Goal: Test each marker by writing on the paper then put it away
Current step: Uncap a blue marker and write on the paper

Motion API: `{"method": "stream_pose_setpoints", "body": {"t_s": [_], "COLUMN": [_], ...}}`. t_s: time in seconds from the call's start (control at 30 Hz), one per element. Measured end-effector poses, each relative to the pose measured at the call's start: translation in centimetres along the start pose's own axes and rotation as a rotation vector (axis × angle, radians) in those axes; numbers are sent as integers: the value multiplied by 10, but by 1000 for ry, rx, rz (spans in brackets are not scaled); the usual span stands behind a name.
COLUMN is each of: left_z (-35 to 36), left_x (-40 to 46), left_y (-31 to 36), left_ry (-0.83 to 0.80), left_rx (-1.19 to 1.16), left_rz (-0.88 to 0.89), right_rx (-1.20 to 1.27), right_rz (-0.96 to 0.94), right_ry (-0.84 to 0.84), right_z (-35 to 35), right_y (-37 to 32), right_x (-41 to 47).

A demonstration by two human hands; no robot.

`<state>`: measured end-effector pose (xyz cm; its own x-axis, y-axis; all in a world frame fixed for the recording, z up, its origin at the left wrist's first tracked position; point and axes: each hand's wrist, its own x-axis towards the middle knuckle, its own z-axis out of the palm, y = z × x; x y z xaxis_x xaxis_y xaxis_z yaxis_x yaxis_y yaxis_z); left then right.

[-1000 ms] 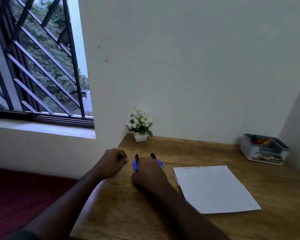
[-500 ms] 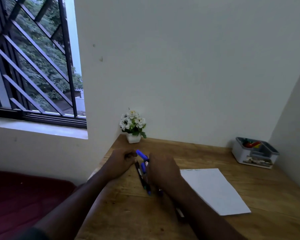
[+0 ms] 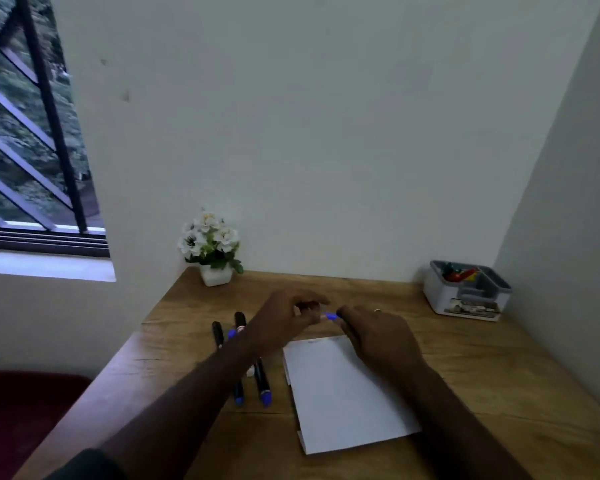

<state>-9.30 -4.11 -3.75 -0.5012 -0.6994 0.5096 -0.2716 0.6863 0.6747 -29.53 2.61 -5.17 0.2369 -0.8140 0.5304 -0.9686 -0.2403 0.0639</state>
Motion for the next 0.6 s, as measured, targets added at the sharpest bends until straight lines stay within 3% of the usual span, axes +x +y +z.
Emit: {"method": "stream_pose_setpoints", "body": {"t_s": [0.2,0.33,0.43,0.53,0.6], "left_z": [24,28,21,19,23], "left_x": [24,25,21,15,12], "left_y": [-2,-15,-30,-41,-45], "left_ry": [-102,-79,24,-1,-49], "left_rx": [26,83,197,281,302], "left_rz": [116,63,-52,-79,-112], "right_rx": [-56,48,300,553,854], "right_rz": [47,134,161,184,281], "right_ry": [40,11,71,236,273], "right_z": [1,6,4,-3,-7], "right_y": [26,36,50,57,51], "right_x": [-4,-4,-3,-2,0]}}
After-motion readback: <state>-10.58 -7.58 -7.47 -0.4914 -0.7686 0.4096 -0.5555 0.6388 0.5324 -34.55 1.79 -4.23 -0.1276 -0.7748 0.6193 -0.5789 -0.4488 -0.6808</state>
